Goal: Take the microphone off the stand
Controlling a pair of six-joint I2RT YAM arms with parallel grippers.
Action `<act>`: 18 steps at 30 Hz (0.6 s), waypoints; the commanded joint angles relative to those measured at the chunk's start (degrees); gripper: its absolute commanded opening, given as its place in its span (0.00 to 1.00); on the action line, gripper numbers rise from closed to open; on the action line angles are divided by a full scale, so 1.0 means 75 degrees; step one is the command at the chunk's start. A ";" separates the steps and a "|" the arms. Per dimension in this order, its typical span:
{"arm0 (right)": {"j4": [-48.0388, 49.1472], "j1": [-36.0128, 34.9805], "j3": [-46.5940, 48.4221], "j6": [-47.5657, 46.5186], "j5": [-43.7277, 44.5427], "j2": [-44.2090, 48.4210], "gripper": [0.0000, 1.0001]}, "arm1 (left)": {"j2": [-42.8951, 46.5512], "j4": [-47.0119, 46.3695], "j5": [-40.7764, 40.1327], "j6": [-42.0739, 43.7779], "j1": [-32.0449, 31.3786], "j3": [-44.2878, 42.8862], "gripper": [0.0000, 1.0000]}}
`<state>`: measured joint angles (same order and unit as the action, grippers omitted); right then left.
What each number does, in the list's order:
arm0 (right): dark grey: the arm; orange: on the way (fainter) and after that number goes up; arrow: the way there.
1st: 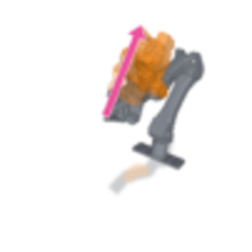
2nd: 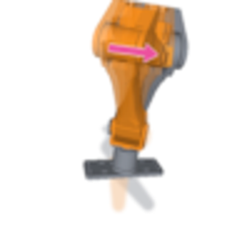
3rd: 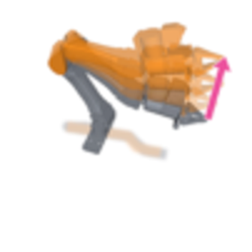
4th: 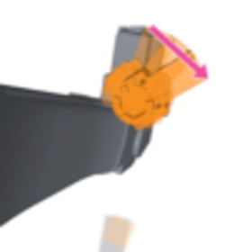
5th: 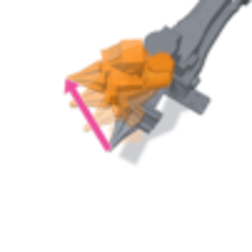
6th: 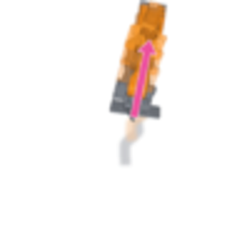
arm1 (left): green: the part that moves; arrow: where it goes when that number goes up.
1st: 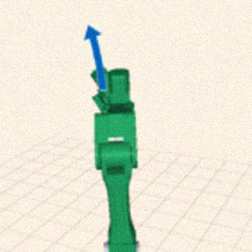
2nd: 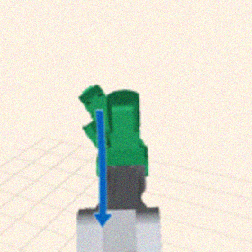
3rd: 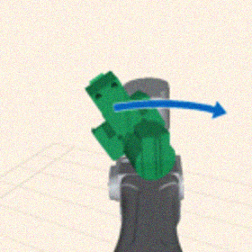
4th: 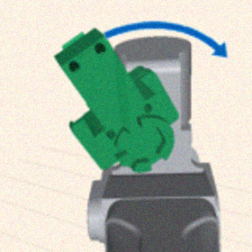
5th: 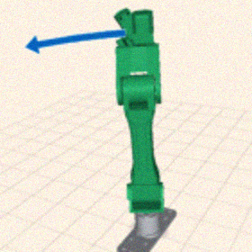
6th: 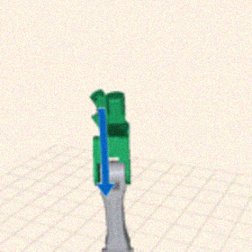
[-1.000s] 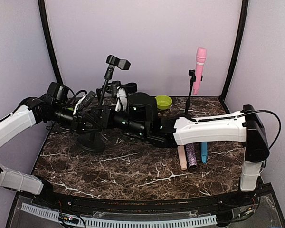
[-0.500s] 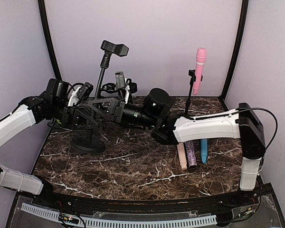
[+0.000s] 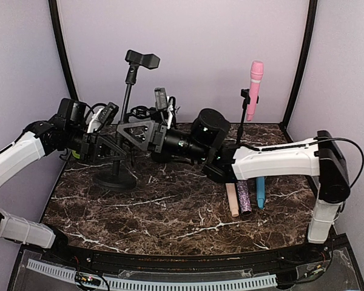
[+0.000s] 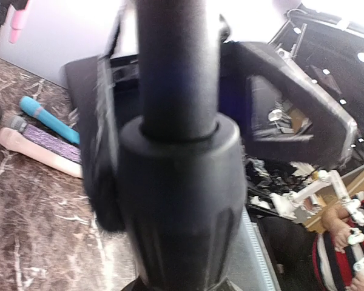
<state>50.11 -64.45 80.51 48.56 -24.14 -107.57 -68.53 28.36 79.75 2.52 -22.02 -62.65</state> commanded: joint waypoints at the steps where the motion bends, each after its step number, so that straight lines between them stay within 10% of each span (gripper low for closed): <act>1: -0.3210 -0.0402 0.0584 -0.1781 0.2689 0.0816 0.70 | 0.0105 0.0031 -0.1031 0.0682 0.0130 -0.0353 0.00; 18: -0.5944 -0.1218 0.2429 -0.2516 0.5418 0.0123 0.44 | 0.0182 -0.0057 -0.1936 0.1056 0.0136 -0.0377 0.00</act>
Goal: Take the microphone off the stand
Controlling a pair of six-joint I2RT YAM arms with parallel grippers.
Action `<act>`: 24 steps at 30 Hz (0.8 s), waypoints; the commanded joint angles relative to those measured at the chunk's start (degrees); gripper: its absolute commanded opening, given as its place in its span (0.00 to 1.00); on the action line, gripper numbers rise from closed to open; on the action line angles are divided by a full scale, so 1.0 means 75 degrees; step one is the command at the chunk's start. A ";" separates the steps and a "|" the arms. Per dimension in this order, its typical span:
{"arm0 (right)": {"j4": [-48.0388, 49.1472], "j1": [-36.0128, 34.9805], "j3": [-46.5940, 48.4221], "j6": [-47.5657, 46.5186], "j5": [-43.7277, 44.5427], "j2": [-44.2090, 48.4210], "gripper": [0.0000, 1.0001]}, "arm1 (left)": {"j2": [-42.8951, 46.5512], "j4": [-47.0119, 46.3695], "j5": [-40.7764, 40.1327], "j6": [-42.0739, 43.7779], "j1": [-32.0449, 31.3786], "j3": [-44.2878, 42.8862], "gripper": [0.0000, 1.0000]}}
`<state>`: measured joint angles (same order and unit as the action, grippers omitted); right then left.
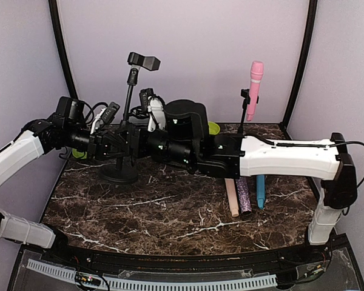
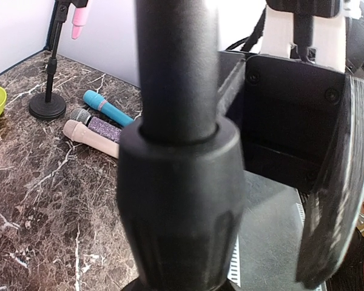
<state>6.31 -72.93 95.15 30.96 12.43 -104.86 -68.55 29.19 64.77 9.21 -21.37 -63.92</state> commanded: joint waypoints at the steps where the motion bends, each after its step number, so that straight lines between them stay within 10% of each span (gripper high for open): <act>1: -0.0242 -0.0093 0.0717 -0.0191 0.0572 -0.0373 0.42 | 0.0187 -0.0132 0.0059 0.0238 0.0048 -0.0217 0.00; 14: -0.0138 -0.0008 0.1277 -0.0117 0.0453 -0.0845 0.03 | 0.0264 0.0166 -0.0043 0.0613 0.0057 -0.0302 0.00; 24: 0.3991 0.0352 -0.0619 0.0340 -0.4109 -0.0053 0.00 | 0.0113 0.0056 0.1071 0.0136 0.0067 -0.0442 0.00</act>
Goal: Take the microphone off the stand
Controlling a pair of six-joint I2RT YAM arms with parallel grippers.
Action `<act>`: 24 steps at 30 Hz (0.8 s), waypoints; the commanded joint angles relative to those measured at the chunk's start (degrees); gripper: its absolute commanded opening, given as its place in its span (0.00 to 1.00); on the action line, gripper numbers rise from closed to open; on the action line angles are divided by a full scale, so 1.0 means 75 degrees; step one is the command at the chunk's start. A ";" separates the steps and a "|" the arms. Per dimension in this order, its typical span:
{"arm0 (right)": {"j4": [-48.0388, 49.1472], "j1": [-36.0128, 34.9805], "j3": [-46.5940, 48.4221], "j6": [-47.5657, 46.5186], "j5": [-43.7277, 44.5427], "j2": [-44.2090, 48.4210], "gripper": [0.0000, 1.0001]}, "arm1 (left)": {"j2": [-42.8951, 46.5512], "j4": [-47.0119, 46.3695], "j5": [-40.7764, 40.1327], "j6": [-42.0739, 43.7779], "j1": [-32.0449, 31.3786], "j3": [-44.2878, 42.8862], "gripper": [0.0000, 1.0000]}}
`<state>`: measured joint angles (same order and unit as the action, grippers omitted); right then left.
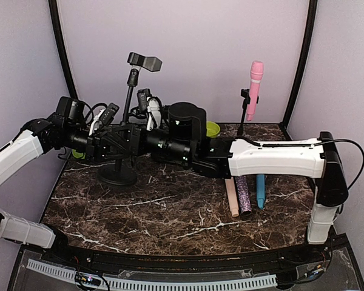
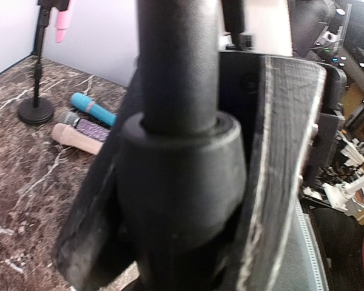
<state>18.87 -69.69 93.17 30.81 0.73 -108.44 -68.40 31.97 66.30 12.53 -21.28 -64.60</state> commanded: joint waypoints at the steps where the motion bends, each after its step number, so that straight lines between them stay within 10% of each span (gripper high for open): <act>1: 0.2683 -0.0049 -0.0348 0.0360 -0.2550 0.0393 0.00 | 0.0086 -0.0328 0.1033 -0.0409 0.0048 -0.0352 0.00; 12: 0.5984 0.0219 0.0214 0.3465 -0.6689 -0.0593 0.00 | 0.0069 -0.0765 0.2024 -0.1302 0.0050 -0.0281 0.00; 16: 0.5637 0.0312 0.0206 0.3428 -0.6721 -0.0604 0.27 | 0.0053 -0.0710 0.2084 -0.1271 0.0071 -0.0277 0.00; 19: 0.4051 0.0352 -0.0066 0.2279 -0.5739 -0.0233 0.54 | 0.0062 -0.0568 0.1912 -0.1033 0.0072 -0.0321 0.00; 24: -0.0011 0.0195 -0.0039 0.0770 -0.0838 0.0433 0.73 | 0.0073 -0.0172 0.1133 -0.0303 0.0107 -0.0461 0.00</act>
<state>38.48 -65.54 91.90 44.80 -28.64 -110.96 -67.88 30.72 79.90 5.96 -21.61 -65.65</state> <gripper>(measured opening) 0.704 0.175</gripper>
